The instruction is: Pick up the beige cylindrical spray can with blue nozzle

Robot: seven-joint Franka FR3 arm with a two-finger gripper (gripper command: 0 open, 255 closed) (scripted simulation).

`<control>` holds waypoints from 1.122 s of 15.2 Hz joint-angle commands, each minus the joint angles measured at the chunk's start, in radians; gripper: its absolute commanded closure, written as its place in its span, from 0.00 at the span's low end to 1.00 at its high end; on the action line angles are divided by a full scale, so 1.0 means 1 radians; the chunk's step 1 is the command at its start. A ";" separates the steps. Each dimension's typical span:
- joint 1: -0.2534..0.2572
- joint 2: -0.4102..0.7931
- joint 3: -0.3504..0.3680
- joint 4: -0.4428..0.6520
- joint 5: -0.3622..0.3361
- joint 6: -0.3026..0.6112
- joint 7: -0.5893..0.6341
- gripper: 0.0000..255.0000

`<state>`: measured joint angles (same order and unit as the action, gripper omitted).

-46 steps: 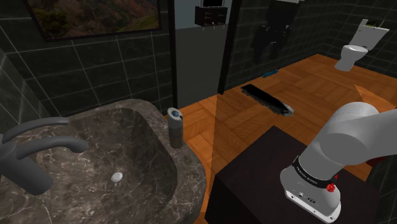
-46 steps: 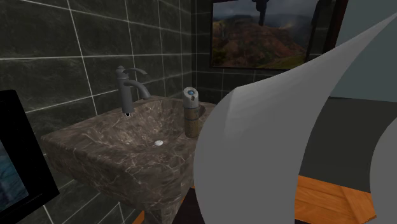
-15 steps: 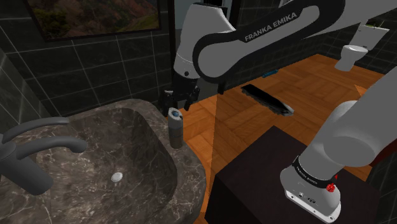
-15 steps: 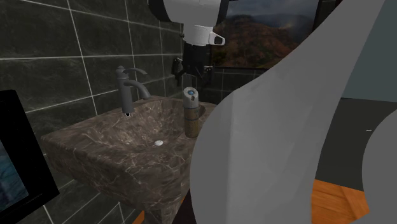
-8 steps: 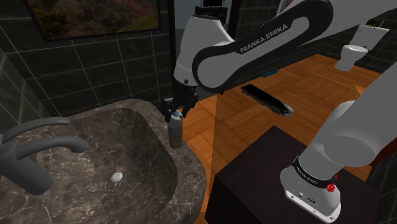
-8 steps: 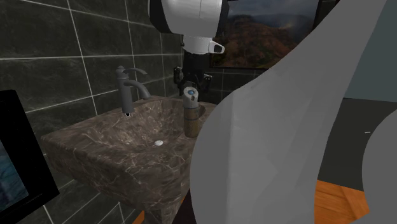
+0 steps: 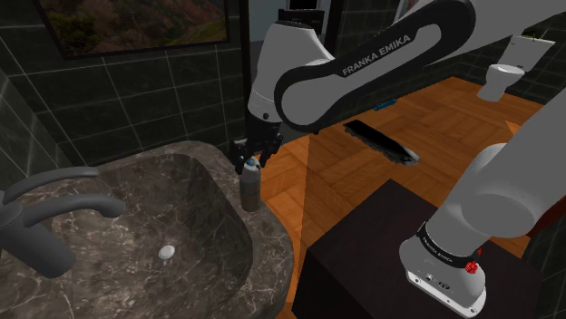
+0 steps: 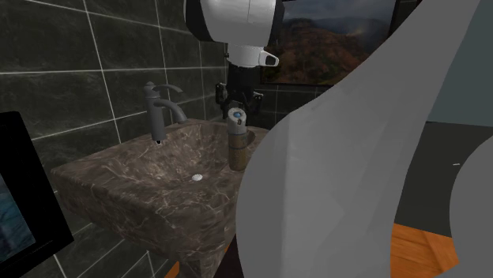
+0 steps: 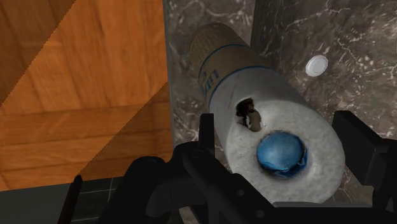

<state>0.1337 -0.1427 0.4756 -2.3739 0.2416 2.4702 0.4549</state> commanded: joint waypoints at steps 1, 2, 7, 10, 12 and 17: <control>0.000 0.003 0.000 0.002 0.000 -0.001 0.000 1.00; 0.000 -0.006 -0.002 0.009 0.002 -0.016 -0.001 1.00; 0.000 -0.044 -0.011 0.045 0.009 -0.088 -0.002 1.00; 0.000 -0.064 -0.016 0.069 0.011 -0.131 -0.002 1.00; -0.001 -0.076 -0.020 0.086 0.012 -0.160 -0.001 1.00; -0.002 -0.097 -0.027 0.123 0.012 -0.218 0.002 1.00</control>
<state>0.1316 -0.2358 0.4499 -2.2550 0.2528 2.2602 0.4567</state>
